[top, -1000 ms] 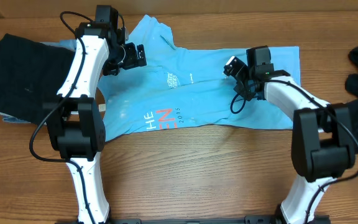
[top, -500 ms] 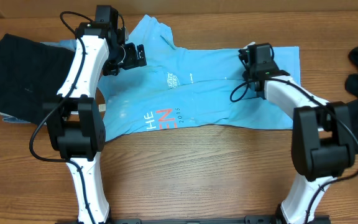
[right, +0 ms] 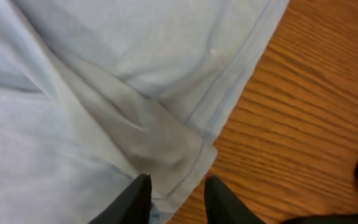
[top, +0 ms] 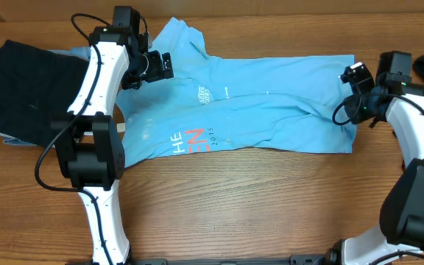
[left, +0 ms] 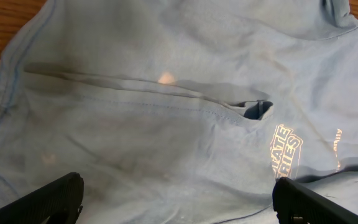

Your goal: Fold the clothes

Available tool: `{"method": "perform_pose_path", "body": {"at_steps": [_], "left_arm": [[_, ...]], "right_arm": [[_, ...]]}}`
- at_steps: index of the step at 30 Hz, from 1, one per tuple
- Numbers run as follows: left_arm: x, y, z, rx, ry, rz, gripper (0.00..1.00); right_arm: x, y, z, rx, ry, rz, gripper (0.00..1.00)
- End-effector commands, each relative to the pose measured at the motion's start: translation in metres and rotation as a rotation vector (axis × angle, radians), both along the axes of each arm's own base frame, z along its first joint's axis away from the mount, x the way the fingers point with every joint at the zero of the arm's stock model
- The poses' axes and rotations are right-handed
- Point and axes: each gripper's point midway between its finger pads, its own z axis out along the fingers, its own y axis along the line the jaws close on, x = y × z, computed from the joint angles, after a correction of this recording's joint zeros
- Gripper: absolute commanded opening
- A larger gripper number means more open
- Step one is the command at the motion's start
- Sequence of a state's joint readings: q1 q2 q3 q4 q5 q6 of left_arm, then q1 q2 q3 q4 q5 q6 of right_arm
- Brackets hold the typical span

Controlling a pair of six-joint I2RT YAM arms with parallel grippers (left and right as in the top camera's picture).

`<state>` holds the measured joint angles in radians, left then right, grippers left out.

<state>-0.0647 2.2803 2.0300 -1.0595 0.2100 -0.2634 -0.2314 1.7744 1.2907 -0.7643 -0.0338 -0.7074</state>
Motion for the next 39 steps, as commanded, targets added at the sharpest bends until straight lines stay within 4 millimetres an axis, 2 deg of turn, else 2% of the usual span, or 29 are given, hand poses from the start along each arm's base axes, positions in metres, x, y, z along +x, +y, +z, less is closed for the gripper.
{"method": "perform_pose_path", "body": {"at_steps": [1, 2, 4, 6, 7, 8, 10, 12, 14, 18, 28, 30, 38, 39], "left_arm": [[0.002, -0.003, 0.012, -0.019, -0.022, 0.004, 1.00], [0.002, -0.003, 0.012, -0.019, -0.022, 0.004, 1.00], [0.002, -0.003, 0.012, -0.019, -0.022, 0.004, 1.00], [0.002, -0.003, 0.012, -0.019, -0.022, 0.004, 1.00], [0.002, -0.003, 0.012, -0.019, -0.022, 0.004, 1.00], [0.002, -0.003, 0.012, -0.019, -0.022, 0.004, 1.00], [0.002, -0.003, 0.012, -0.019, -0.022, 0.004, 1.00], [0.002, -0.003, 0.012, -0.019, -0.022, 0.004, 1.00], [0.002, -0.003, 0.012, -0.019, -0.023, 0.004, 1.00], [0.002, -0.003, 0.012, -0.019, -0.022, 0.004, 1.00], [0.002, -0.003, 0.012, -0.019, -0.022, 0.004, 1.00], [0.002, -0.003, 0.012, -0.019, -0.022, 0.004, 1.00], [0.002, -0.003, 0.012, -0.019, -0.022, 0.004, 1.00], [0.002, -0.003, 0.012, -0.019, -0.022, 0.004, 1.00]], "right_arm": [[-0.001, 0.005, -0.001, 0.035, -0.001, 0.069, 0.54], [-0.004, 0.006, -0.002, 0.032, 0.014, 0.088, 0.62], [-0.009, 0.010, -0.004, 0.041, 0.033, 0.118, 0.66], [-0.010, 0.011, -0.004, 0.050, 0.035, 0.121, 0.58], [-0.013, 0.012, -0.007, 0.038, 0.043, 0.159, 0.48], [-0.014, 0.012, -0.009, 0.033, 0.048, 0.179, 0.46], [-0.015, 0.013, -0.010, 0.030, 0.051, 0.190, 0.46], [-0.015, 0.015, -0.011, 0.041, 0.050, 0.193, 0.52], [-0.017, 0.015, -0.013, 0.044, 0.061, 0.194, 0.52], [-0.021, 0.016, -0.018, 0.053, 0.085, 0.197, 0.47], [-0.022, 0.018, -0.043, 0.078, 0.139, 0.198, 0.47], [-0.019, 0.016, -0.044, 0.071, 0.129, 0.196, 0.38], [-0.016, 0.016, -0.047, 0.070, 0.123, 0.196, 0.38], [-0.015, 0.015, -0.049, 0.070, 0.124, 0.196, 0.41]]}}
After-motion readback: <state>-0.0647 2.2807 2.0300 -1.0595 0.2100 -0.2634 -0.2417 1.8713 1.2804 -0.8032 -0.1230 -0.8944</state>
